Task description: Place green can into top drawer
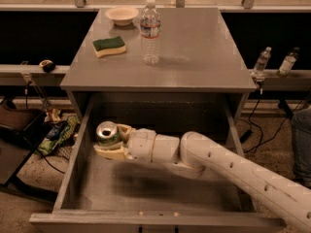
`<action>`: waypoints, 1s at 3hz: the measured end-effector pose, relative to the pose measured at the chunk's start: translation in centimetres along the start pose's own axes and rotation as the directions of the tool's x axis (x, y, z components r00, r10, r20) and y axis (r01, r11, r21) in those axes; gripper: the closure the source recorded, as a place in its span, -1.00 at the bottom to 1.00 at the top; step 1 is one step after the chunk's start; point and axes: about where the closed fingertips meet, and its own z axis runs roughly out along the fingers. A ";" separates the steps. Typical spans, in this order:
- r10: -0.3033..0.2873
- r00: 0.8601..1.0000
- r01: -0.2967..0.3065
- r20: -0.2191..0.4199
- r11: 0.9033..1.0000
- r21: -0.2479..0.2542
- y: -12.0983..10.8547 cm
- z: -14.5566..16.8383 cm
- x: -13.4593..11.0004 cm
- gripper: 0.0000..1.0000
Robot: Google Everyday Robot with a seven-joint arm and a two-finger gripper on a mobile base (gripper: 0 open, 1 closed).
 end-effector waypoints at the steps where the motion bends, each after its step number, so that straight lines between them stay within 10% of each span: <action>1: -0.066 0.995 0.065 -0.073 0.998 -0.013 0.5 1.9 3.0 1.00; 3: -0.067 0.995 0.066 -0.077 0.998 -0.013 0.4 2.0 3.2 0.15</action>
Offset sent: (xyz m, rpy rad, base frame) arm 0.0018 0.0180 -0.0264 -0.0771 -0.0418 0.0051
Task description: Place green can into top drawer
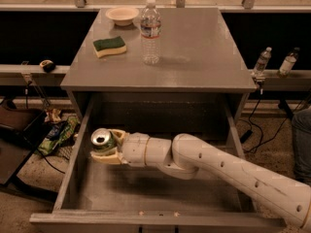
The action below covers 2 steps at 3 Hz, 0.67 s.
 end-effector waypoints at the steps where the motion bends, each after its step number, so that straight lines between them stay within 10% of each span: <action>1: 0.000 1.000 0.000 0.000 1.000 0.000 0.0 0.0 0.0 -0.31; 2: 0.000 1.000 0.000 0.000 1.000 0.000 0.0 0.0 0.0 -0.78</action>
Offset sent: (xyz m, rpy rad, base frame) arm 0.0000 0.0000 0.0000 0.0000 0.0000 0.0000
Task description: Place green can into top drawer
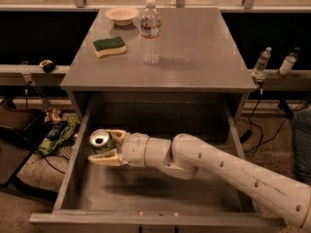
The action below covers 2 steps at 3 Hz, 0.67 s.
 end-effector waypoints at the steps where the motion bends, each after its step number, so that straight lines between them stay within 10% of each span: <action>1: 0.000 1.000 0.000 0.000 1.000 0.000 0.0 0.0 0.0 -1.00; 2: 0.000 1.000 0.000 0.000 1.000 0.000 0.0 0.0 0.0 -1.00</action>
Offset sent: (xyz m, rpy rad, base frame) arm 0.0000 0.0000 0.0000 0.0000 0.0000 0.0000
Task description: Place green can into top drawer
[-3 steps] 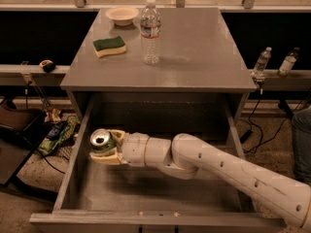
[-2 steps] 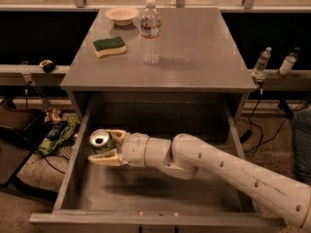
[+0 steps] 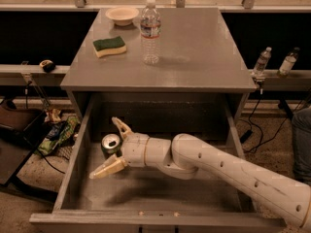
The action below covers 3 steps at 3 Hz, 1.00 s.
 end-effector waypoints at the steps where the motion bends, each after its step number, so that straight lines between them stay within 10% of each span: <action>1: -0.039 0.999 0.039 -0.021 0.999 -0.009 0.1 -0.8 -1.9 -1.00; 3: 0.050 0.970 -0.061 -0.239 0.997 -0.040 1.3 -11.2 -6.0 -1.00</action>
Offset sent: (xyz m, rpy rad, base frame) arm -0.0709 -0.1116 0.1813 -0.4438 -0.0998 0.0269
